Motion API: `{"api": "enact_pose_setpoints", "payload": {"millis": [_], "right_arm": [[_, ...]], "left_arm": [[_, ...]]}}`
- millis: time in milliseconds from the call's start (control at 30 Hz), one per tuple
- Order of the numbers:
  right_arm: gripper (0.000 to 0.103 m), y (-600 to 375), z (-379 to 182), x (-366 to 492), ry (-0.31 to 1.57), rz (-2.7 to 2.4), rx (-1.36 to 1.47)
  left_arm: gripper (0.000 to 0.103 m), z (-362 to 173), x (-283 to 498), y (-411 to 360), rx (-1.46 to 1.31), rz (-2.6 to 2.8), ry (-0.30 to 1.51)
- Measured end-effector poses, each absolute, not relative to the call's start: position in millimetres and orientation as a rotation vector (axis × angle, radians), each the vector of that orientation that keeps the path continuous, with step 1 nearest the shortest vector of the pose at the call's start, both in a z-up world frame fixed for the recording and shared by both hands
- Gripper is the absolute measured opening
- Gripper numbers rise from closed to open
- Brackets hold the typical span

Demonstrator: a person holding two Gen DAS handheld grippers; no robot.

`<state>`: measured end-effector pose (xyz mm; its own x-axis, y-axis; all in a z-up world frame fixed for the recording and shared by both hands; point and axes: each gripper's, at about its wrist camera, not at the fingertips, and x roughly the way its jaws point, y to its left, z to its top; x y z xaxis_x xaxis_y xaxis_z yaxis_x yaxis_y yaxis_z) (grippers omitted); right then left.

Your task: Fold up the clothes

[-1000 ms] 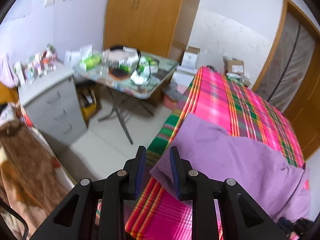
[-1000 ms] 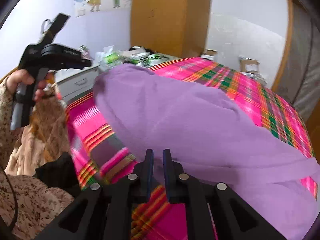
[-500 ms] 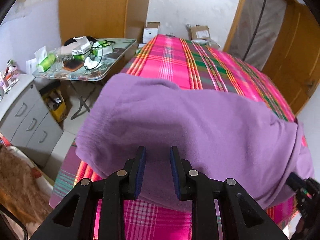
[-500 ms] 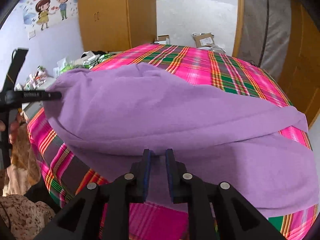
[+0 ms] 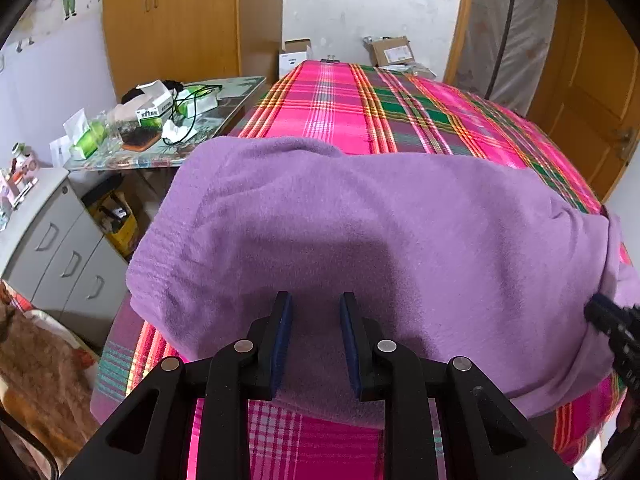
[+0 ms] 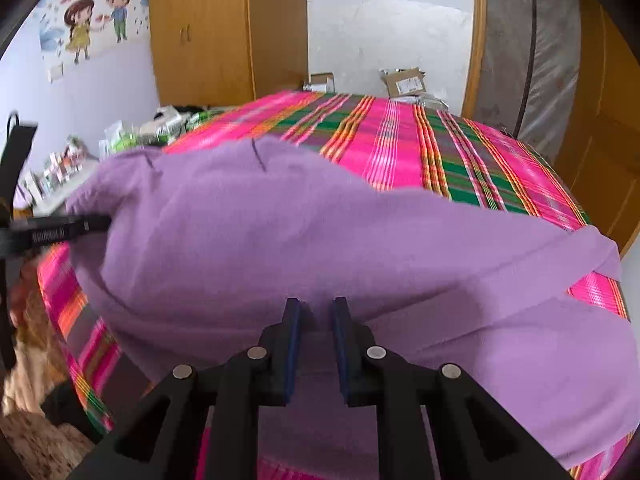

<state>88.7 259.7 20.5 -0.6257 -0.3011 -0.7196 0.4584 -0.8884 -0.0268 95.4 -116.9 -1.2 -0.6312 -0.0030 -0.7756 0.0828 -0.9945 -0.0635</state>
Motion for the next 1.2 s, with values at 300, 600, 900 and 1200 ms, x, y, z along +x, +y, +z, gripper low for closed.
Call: {"api": "enact_pose_setpoints", "payload": {"millis": [300, 600, 900, 1200], "right_arm": [[0.016, 287, 39, 107, 0.247, -2.548, 1.024], [0.016, 368, 52, 108, 0.127, -2.778, 1.1], [0.016, 426, 59, 86, -0.098, -2.874, 1.127], [0.02, 440, 55, 39, -0.26, -2.798, 1.136]], "left_arm": [[0.025, 16, 99, -98, 1.275, -2.885, 0.155], [0.025, 31, 100, -45, 1.278, -3.09, 0.06], [0.025, 26, 99, 15, 1.427, -3.29, -0.059], [0.025, 12, 97, 37, 1.583, -3.349, -0.119]]}}
